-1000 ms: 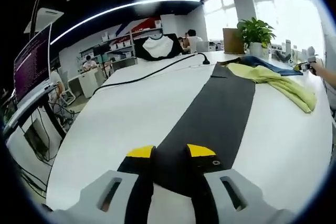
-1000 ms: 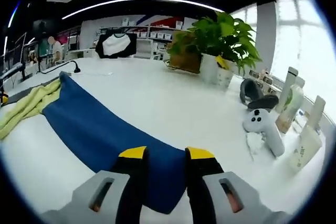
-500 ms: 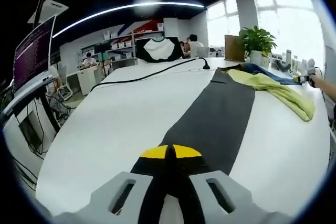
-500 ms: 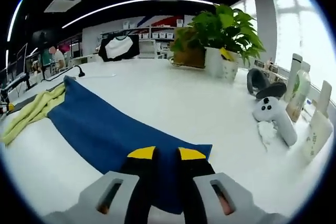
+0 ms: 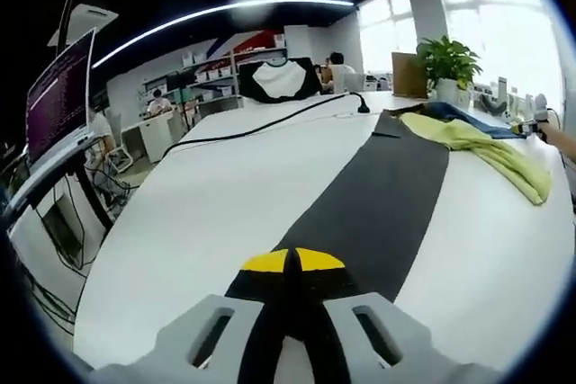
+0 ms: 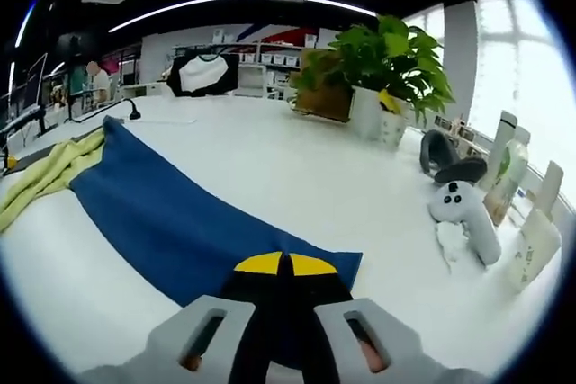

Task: Fold the garment on the visible template until the final outline fits inside the template.

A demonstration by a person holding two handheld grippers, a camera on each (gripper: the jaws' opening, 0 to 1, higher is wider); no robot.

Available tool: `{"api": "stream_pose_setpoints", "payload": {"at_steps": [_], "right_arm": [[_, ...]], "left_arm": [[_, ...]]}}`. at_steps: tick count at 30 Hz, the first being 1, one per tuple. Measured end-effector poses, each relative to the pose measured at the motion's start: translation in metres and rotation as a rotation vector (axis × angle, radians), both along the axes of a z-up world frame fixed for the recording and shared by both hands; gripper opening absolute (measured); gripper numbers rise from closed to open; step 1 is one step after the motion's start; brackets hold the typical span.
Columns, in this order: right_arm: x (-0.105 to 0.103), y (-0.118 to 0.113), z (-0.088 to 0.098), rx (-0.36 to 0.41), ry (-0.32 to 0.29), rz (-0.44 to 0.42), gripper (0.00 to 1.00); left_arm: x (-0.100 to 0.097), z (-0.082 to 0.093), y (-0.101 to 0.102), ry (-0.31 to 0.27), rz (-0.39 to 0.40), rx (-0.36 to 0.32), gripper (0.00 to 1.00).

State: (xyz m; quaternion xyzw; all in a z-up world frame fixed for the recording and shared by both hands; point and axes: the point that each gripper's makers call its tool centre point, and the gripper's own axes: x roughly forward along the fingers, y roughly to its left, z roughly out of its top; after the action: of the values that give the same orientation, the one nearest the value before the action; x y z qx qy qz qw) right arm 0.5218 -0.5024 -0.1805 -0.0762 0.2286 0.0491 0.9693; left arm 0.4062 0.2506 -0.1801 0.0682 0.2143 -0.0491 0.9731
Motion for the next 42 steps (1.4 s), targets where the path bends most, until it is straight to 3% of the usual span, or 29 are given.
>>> {"api": "stream_pose_setpoints", "payload": {"at_steps": [8, 37, 42], "right_arm": [[0.008, -0.004, 0.0, 0.039, -0.002, -0.004, 0.0], [0.017, -0.035, -0.002, -0.088, 0.038, -0.042, 0.0], [0.017, -0.039, -0.003, -0.055, 0.017, -0.039, 0.0]], "left_arm": [[0.012, 0.0, 0.01, 0.002, 0.019, 0.004, 0.0], [0.038, -0.004, 0.044, 0.035, 0.067, 0.071, 0.0], [0.04, -0.004, 0.048, 0.041, 0.069, 0.073, 0.0]]}}
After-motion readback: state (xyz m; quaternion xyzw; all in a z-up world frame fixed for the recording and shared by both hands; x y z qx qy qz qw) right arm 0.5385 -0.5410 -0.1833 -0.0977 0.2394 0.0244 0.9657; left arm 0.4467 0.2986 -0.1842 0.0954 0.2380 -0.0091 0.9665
